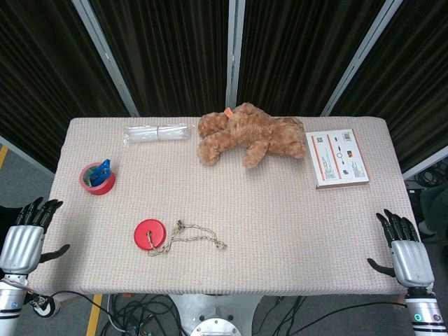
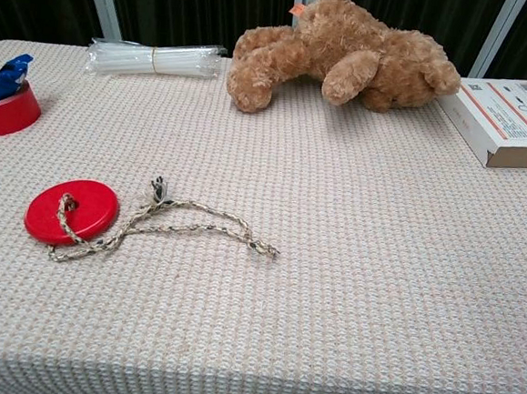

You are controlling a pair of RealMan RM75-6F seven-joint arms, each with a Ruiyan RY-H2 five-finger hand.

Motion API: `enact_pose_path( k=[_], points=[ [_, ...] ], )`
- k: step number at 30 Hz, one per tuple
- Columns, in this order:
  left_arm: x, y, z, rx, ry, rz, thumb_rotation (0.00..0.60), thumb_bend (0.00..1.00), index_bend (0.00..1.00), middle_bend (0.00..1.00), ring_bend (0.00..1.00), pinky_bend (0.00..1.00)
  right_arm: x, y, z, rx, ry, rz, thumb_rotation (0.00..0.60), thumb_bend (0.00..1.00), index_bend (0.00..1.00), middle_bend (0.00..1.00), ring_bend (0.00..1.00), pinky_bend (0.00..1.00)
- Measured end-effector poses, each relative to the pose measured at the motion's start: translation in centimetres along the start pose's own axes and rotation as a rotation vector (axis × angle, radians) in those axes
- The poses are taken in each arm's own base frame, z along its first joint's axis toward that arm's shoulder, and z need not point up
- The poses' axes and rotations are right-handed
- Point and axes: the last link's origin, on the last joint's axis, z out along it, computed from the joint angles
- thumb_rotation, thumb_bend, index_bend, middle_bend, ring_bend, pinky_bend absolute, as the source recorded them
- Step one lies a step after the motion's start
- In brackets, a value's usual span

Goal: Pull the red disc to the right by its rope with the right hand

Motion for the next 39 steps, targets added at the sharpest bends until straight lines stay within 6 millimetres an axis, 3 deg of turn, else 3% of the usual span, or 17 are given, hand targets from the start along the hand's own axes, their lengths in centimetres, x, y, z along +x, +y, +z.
enact_pose_path(
  k=[11, 19, 26, 29, 31, 35, 39],
  points=[
    [0.1, -0.1, 0.0, 0.003, 0.003, -0.002, 0.600, 0.01, 0.13, 0.12, 0.02, 0.12, 0.2, -0.6, 0.4, 0.022, -0.004, 0.001, 0.600, 0.02, 0.00, 0.00, 0.00, 0.00],
    [-0.4, -0.2, 0.0, 0.002, -0.011, -0.001, 0.600, 0.01, 0.13, 0.12, 0.02, 0.12, 0.8, -4.2, 2.6, 0.147, -0.043, -0.004, 0.600, 0.02, 0.00, 0.00, 0.00, 0.00],
    [-0.4, 0.1, 0.2, -0.005, -0.006, -0.005, 0.600, 0.01, 0.13, 0.12, 0.02, 0.12, 1.1, -11.2, 6.7, 0.347, -0.134, -0.015, 0.600, 0.02, 0.00, 0.01, 0.00, 0.00],
    [-0.4, -0.1, 0.1, 0.003, -0.005, -0.004, 0.600, 0.01, 0.13, 0.12, 0.02, 0.12, 0.9, -15.2, 8.5, 0.454, -0.183, -0.034, 0.600, 0.02, 0.00, 0.02, 0.00, 0.00],
    [-0.4, -0.2, 0.0, 0.010, -0.007, -0.004, 0.600, 0.01, 0.13, 0.12, 0.02, 0.12, 0.6, -18.8, 9.6, 0.544, -0.214, -0.047, 0.600, 0.02, 0.00, 0.03, 0.00, 0.00],
    [-0.4, -0.7, -0.3, 0.020, -0.009, -0.004, 0.600, 0.01, 0.13, 0.12, 0.02, 0.12, -0.1, -24.1, 10.5, 0.652, -0.254, -0.055, 0.600, 0.02, 0.00, 0.03, 0.00, 0.00],
    [-0.4, -1.1, -0.4, 0.027, -0.007, -0.007, 0.600, 0.01, 0.13, 0.12, 0.02, 0.12, -1.1, -27.8, 10.8, 0.698, -0.298, -0.036, 0.600, 0.02, 0.00, 0.04, 0.00, 0.00]
  ],
)
